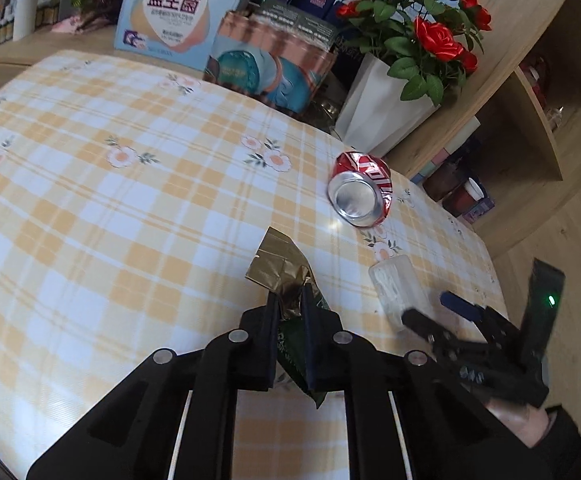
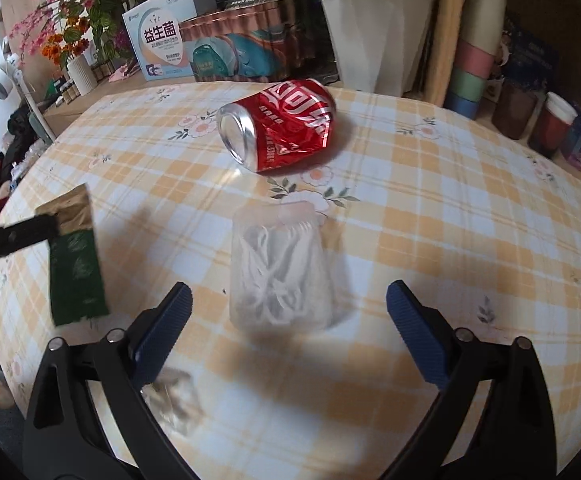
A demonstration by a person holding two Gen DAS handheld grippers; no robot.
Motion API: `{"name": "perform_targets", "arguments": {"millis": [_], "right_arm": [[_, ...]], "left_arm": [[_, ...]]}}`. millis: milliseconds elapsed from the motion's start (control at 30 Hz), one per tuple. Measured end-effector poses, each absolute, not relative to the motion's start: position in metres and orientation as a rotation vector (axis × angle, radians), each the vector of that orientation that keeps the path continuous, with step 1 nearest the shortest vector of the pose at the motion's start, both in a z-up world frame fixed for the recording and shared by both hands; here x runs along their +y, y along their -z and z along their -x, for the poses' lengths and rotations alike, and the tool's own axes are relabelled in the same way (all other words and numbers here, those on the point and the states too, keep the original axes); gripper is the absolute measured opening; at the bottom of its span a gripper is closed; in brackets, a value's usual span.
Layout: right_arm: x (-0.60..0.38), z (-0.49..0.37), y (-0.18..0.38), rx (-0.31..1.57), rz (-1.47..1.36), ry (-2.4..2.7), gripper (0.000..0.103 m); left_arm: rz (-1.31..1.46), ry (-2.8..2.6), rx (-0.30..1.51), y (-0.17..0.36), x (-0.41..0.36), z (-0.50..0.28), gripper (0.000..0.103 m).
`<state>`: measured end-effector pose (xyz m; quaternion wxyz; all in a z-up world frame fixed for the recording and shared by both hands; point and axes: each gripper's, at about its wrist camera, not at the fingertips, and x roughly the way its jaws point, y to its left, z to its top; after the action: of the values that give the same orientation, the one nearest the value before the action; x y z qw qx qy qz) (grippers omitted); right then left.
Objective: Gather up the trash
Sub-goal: 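Grasp the clear box of white floss picks with the right tool while the left holds the packet, then carry both items over the bin and open the left tool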
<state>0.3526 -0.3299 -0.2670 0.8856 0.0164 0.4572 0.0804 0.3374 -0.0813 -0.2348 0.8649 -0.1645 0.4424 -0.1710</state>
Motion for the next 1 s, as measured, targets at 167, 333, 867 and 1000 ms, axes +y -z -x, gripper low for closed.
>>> {"name": "perform_targets", "arguments": {"millis": [167,333,867,1000], "right_arm": [[-0.326,-0.371,0.281,0.991,-0.062,-0.117,0.079],[-0.322,-0.376,0.286,1.021,-0.045,-0.079,0.072],[-0.285,-0.329,0.242,0.972,-0.034,-0.176,0.058],[-0.269,-0.302,0.219,0.913,-0.043,-0.226,0.058]], "left_arm": [[0.28,0.316,0.889,0.229,-0.062,-0.317,0.011],[0.229,0.288,0.867,0.225,-0.054,-0.305,0.011],[0.176,0.255,0.811,0.195,-0.031,-0.264,0.011],[0.158,0.254,0.797,0.186,-0.027,-0.25,0.011]]}}
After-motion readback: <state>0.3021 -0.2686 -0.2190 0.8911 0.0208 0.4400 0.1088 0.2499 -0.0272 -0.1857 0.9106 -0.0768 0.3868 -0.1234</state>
